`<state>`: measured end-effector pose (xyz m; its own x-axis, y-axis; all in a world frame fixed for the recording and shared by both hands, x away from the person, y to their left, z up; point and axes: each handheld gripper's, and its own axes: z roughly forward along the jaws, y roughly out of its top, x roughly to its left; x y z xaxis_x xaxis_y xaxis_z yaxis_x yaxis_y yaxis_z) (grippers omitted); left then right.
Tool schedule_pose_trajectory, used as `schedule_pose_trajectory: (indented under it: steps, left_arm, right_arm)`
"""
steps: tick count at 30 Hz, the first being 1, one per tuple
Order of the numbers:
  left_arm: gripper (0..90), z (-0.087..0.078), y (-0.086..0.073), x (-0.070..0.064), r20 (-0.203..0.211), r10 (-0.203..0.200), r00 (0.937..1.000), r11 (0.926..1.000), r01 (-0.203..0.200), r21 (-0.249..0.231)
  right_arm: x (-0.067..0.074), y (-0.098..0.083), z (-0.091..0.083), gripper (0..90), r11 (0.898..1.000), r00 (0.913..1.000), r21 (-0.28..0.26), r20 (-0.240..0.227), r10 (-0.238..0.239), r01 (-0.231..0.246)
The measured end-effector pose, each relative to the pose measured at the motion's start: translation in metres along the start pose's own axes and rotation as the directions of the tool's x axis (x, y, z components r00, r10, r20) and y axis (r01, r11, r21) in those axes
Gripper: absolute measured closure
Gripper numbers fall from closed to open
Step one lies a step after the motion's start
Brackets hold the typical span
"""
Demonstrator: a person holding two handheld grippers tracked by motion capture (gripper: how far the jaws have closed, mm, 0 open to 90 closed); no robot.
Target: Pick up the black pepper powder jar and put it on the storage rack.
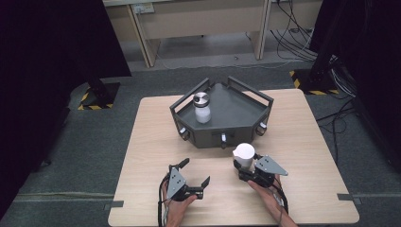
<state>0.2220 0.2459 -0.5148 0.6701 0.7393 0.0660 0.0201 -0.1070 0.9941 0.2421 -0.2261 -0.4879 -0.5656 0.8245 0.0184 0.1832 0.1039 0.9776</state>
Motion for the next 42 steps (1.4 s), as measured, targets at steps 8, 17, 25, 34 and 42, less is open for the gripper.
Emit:
schedule_pose_trajectory:
  steps: [8, 17, 25, 34, 42]
  left_arm:
    - [0.7, 0.000, 0.000, -0.001, 0.002, 0.003, 1.0000, 1.0000, -0.003, 0.001]
    - [0.7, 0.000, 0.000, 0.000, -0.002, 0.002, 1.0000, 1.0000, -0.002, -0.001]
    - [0.7, 0.000, 0.000, 0.000, -0.003, 0.000, 1.0000, 1.0000, 0.000, 0.001]
    - [0.8, 0.000, -0.001, 0.000, -0.009, -0.004, 0.9999, 1.0000, 0.004, -0.001]
    - [0.8, 0.001, 0.000, 0.001, -0.002, -0.001, 1.0000, 1.0000, 0.001, 0.002]
  right_arm:
    - [0.002, 0.006, -0.007, 30.4, 0.999, 0.9991, -0.015, 0.005, -0.042, 0.042]
    - [0.003, 0.013, -0.011, 30.4, 0.999, 0.9991, -0.020, -0.007, -0.043, 0.043]
    - [0.002, 0.021, -0.015, 30.4, 0.998, 0.9988, -0.034, -0.016, -0.045, 0.045]
    - [-0.003, 0.040, -0.015, 30.4, 1.000, 0.9991, -0.024, -0.040, -0.011, 0.010]
    - [-0.009, 0.061, -0.012, 30.4, 1.000, 0.9988, -0.015, -0.047, -0.011, 0.010]
